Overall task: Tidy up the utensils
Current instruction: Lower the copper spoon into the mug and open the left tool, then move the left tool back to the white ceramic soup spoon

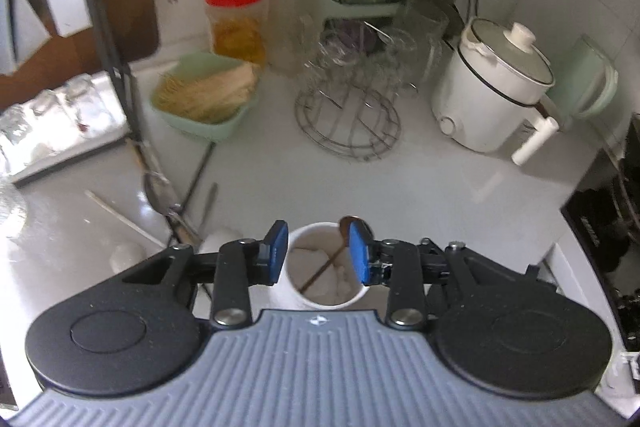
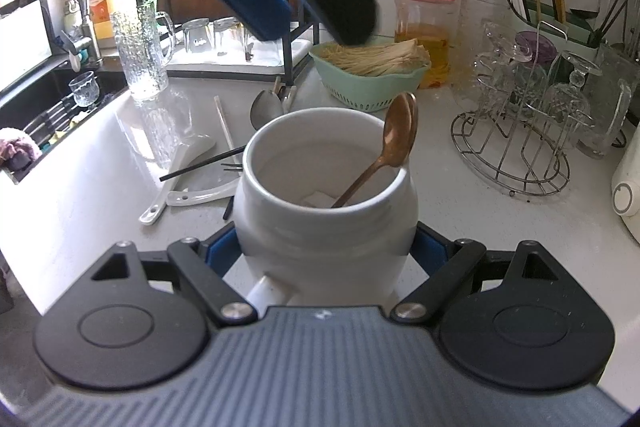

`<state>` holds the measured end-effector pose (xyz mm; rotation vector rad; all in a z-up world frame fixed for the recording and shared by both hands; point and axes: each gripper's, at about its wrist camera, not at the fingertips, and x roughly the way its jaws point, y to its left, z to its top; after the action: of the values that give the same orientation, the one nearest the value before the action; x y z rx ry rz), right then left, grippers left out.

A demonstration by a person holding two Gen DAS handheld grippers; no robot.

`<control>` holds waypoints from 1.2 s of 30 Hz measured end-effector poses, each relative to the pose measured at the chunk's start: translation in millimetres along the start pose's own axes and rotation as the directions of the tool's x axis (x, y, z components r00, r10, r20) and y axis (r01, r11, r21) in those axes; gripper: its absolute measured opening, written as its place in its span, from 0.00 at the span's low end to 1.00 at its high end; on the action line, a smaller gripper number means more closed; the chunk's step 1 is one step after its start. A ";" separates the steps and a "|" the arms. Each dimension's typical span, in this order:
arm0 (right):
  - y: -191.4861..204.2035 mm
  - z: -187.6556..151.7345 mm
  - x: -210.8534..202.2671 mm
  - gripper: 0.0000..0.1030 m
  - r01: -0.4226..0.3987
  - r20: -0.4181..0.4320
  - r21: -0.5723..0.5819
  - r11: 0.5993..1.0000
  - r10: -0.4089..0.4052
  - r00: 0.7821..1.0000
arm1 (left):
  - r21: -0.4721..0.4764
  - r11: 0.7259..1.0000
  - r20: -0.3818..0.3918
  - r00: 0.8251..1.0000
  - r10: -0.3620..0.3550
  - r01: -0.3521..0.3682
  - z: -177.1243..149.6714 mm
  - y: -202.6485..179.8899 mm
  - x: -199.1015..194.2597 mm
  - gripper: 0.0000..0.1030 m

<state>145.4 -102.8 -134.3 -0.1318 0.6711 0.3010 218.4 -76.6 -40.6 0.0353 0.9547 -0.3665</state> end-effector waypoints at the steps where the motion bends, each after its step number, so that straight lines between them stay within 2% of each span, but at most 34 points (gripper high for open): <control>1: 0.2 0.0 -0.1 0.88 0.001 0.000 0.000 1.000 -0.001 1.000 | -0.007 1.000 0.016 1.000 0.003 -0.003 -3.3 1.1 -3.9 0.38; 12: 1.1 -0.3 -0.8 0.88 0.012 -0.006 0.011 1.000 -0.012 1.000 | -0.108 0.993 0.126 0.990 0.059 -0.046 -34.1 17.1 -34.3 0.38; 17: 1.6 -0.1 -0.3 0.88 0.015 -0.009 0.016 1.000 -0.015 1.000 | -0.154 0.984 0.147 0.983 0.110 -0.087 -46.4 28.0 -40.8 0.38; 25: 2.3 2.2 0.9 0.88 0.026 -0.024 0.025 0.999 -0.025 0.999 | -0.232 0.967 0.138 0.980 0.144 -0.109 -65.9 41.6 -48.7 0.39; 32: 2.8 1.9 -0.9 0.88 0.029 -0.035 0.031 0.999 -0.028 0.999 | -0.301 0.945 0.117 0.978 0.172 -0.130 -80.8 48.2 -58.1 0.51; 36: 2.3 0.1 -1.3 0.88 0.025 -0.027 0.025 0.999 -0.024 0.999 | -0.331 0.927 0.083 0.973 0.213 -0.175 -85.5 54.6 -58.4 0.63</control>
<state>143.8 -101.0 -133.4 -0.1199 0.6991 0.2673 137.9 7.8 -50.7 -0.1874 0.8757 -0.0247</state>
